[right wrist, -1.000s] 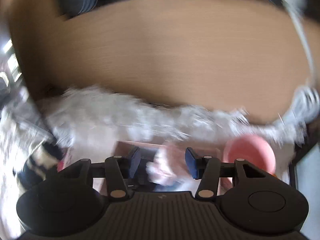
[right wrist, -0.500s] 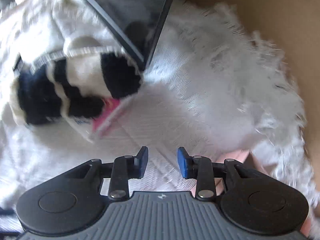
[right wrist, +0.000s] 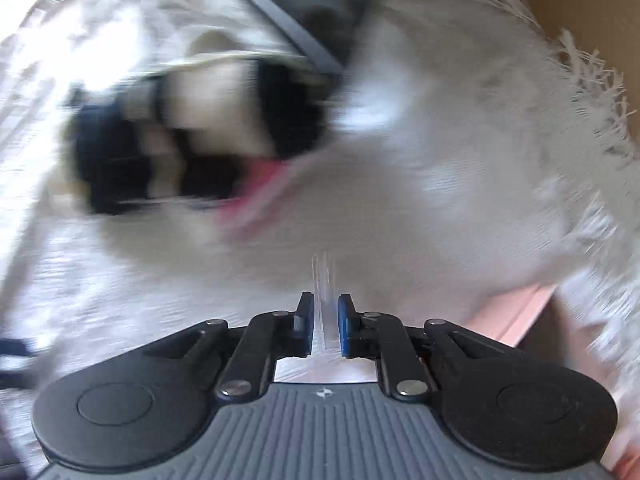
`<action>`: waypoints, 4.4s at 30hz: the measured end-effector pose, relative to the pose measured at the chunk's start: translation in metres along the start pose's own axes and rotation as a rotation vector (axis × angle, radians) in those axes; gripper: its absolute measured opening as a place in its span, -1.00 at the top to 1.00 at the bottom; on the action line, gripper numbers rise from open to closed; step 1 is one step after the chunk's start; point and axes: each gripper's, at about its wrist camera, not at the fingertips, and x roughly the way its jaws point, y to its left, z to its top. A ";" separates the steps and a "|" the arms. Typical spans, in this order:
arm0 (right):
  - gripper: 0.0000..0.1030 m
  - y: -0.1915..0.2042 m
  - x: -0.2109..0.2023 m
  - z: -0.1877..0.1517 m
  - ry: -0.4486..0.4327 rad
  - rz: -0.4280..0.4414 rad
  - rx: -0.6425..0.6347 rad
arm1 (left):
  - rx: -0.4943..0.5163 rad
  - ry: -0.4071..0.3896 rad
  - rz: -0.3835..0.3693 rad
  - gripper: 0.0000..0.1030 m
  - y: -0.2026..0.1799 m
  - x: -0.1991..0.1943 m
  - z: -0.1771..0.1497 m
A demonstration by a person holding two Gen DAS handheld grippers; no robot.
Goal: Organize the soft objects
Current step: 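Grasp the black-and-white striped sock of the bunny doll with the left gripper, then lift the bunny doll with the left gripper and release it onto the blanket, then grasp the pink Kleenex tissue packet with the left gripper, then lift the tissue packet with the left gripper and carry it toward the pink box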
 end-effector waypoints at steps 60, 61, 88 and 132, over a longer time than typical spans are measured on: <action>-0.10 0.073 -0.089 -0.321 -0.230 -0.317 0.647 | 0.492 0.029 0.326 0.20 -0.051 0.102 0.178; -0.10 0.073 -0.089 -0.321 -0.234 -0.322 0.649 | 0.486 0.025 0.310 0.28 -0.049 0.094 0.174; -0.24 0.095 -0.089 -0.332 -0.314 -0.268 0.529 | 0.421 0.164 0.049 0.55 -0.117 0.064 0.010; -1.00 0.082 -0.067 -0.353 -0.337 -0.319 0.639 | 0.344 0.091 0.283 0.21 -0.167 0.217 0.140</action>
